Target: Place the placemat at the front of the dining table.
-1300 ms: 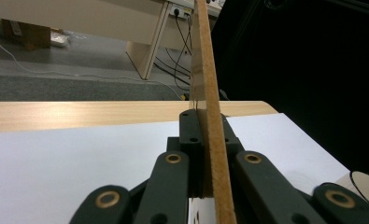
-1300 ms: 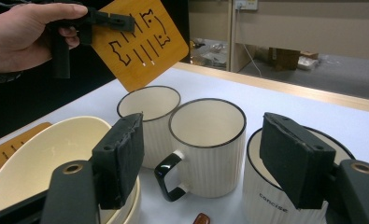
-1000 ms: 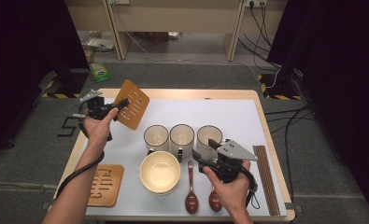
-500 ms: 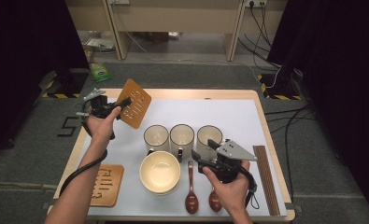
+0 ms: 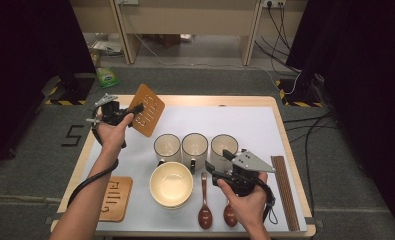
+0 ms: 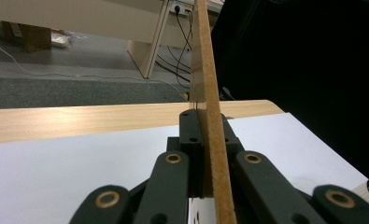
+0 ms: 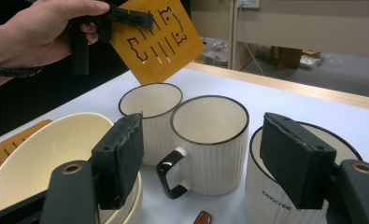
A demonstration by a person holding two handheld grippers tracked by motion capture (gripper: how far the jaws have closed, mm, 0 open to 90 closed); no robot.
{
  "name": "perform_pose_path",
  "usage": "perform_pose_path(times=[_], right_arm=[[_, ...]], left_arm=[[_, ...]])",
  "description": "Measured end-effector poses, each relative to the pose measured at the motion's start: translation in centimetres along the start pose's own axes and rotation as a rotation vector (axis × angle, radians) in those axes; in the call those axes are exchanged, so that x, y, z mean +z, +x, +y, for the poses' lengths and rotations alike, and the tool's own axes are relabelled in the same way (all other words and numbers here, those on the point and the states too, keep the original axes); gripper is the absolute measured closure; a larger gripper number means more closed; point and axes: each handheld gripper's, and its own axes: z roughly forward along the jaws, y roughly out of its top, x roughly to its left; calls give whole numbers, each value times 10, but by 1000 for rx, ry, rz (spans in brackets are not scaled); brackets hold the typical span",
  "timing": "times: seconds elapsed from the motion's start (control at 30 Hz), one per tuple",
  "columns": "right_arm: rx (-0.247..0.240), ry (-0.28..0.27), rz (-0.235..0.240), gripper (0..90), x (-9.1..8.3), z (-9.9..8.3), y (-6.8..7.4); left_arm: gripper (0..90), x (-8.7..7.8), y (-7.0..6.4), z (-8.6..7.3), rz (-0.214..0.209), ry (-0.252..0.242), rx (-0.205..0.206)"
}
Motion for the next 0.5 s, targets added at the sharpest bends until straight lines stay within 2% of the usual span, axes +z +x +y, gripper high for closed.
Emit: perform_pose_path(times=[0.5], right_arm=[[3, -3, 1, 307, -1, -1, -1]], left_arm=[[862, 12, -2, -2, 0, 12, -2]])
